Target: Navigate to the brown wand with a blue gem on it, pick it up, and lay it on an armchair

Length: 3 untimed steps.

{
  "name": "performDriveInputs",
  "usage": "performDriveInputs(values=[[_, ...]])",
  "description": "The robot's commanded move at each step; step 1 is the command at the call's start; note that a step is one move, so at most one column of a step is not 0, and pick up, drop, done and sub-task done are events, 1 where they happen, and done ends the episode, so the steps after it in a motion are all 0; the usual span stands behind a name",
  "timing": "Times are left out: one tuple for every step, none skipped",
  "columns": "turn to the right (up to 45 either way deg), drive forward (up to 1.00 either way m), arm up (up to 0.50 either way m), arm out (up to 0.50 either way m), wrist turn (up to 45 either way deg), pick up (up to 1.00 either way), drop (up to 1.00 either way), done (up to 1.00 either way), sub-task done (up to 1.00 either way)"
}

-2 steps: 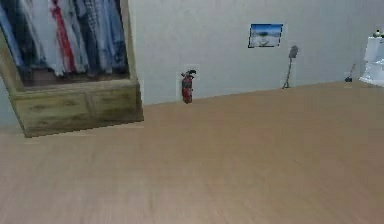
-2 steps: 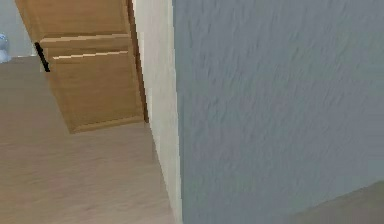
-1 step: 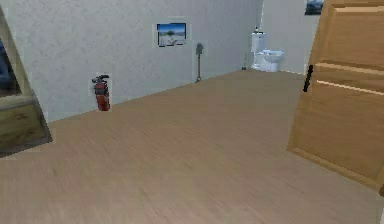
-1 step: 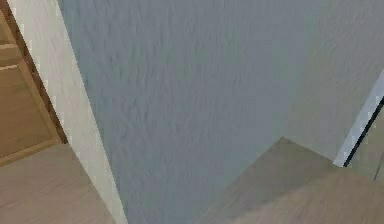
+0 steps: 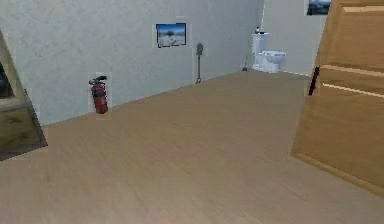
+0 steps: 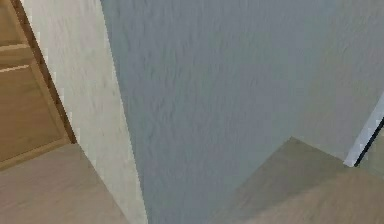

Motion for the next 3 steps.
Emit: performDriveInputs(values=[[0.0, 0.35, 0.0, 0.0, 0.0, 0.0, 0.0, 0.0, 0.0], [15.0, 0.0, 0.0, 0.0, 0.0, 0.0, 0.0, 0.0, 0.0], [0.0, 1.0, 0.0, 0.0, 0.0, 0.0, 0.0, 0.0, 0.0]])
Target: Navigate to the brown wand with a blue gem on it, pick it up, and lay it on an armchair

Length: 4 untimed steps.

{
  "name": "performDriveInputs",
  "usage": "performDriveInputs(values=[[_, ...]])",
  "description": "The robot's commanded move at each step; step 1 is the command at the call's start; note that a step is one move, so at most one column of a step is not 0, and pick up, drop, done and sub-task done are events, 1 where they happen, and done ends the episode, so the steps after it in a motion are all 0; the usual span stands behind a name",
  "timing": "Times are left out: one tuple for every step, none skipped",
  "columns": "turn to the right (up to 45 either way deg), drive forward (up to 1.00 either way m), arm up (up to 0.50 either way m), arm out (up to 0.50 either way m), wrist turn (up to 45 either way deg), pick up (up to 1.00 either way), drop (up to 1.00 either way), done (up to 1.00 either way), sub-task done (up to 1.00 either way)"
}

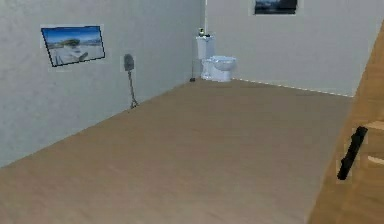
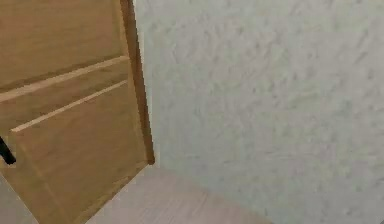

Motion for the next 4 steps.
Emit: performDriveInputs(values=[[0.0, 0.95, 0.0, 0.0, 0.0, 0.0, 0.0, 0.0, 0.0], [45.0, 0.0, 0.0, 0.0, 0.0, 0.0, 0.0, 0.0, 0.0], [6.0, 0.0, 0.0, 0.0, 0.0, 0.0, 0.0, 0.0, 0.0], [0.0, 0.5, 0.0, 0.0, 0.0, 0.0, 0.0, 0.0, 0.0]])
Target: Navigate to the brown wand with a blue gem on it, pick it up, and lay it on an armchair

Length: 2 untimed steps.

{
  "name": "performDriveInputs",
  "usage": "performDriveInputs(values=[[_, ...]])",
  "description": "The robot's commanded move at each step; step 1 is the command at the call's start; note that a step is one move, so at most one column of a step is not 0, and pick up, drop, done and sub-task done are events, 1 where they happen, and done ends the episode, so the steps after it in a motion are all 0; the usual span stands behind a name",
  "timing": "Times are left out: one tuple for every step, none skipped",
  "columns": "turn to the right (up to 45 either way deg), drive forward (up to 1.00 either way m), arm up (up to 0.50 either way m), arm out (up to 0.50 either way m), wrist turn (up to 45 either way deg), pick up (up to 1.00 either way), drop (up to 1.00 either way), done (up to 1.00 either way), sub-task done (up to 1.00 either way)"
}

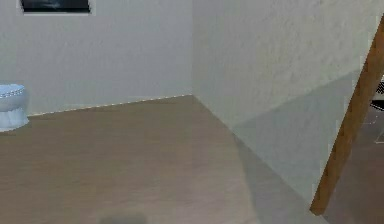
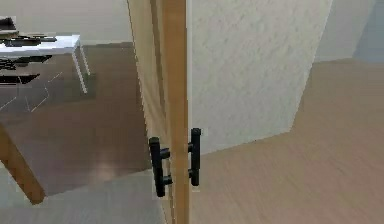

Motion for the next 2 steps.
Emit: performDriveInputs(values=[[0.0, 0.4, 0.0, 0.0, 0.0, 0.0, 0.0, 0.0, 0.0], [45.0, 0.0, 0.0, 0.0, 0.0, 0.0, 0.0, 0.0, 0.0]])
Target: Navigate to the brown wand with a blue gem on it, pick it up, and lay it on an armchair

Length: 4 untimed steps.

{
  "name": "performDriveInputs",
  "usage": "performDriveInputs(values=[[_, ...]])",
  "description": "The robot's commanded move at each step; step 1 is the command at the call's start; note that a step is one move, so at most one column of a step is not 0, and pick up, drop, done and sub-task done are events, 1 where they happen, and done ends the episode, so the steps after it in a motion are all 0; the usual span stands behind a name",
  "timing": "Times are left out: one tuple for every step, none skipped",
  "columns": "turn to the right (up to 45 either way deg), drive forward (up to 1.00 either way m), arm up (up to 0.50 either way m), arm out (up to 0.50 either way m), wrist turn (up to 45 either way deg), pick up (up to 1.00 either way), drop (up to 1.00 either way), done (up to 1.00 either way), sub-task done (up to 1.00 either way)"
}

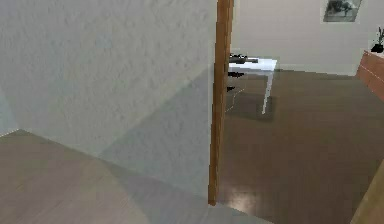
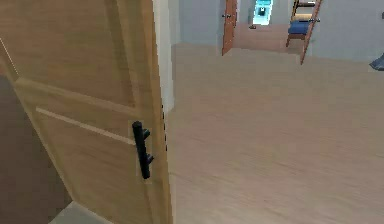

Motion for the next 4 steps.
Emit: performDriveInputs(values=[[18.0, 0.0, 0.0, 0.0, 0.0, 0.0, 0.0, 0.0, 0.0], [0.0, 0.25, 0.0, 0.0, 0.0, 0.0, 0.0, 0.0, 0.0], [-21.0, 0.0, 0.0, 0.0, 0.0, 0.0, 0.0, 0.0, 0.0], [0.0, 0.45, 0.0, 0.0, 0.0, 0.0, 0.0, 0.0, 0.0]])
